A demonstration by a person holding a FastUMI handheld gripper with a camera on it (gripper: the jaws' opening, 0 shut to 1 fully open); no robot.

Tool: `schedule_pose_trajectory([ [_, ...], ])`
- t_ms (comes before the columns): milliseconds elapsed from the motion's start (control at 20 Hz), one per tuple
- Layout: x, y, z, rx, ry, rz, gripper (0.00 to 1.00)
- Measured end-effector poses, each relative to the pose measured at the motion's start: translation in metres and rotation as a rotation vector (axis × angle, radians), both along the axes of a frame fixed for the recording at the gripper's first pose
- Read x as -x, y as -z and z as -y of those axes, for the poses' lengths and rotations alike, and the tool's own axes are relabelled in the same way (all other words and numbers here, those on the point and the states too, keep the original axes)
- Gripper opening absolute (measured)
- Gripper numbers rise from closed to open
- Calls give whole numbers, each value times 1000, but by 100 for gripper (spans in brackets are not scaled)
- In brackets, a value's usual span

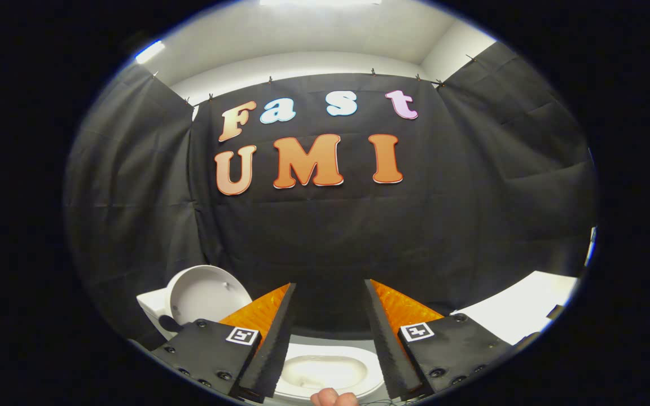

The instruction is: Open the toilet lid.

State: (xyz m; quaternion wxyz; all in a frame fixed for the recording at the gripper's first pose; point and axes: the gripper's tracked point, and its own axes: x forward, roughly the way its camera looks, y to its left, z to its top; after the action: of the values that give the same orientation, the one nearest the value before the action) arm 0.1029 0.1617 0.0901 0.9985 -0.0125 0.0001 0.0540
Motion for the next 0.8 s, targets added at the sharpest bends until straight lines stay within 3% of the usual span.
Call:
schedule_pose_trajectory([
  [400,38,15,90,-12,66,36,84],
  [800,65,65,130,35,101,-32,85],
])
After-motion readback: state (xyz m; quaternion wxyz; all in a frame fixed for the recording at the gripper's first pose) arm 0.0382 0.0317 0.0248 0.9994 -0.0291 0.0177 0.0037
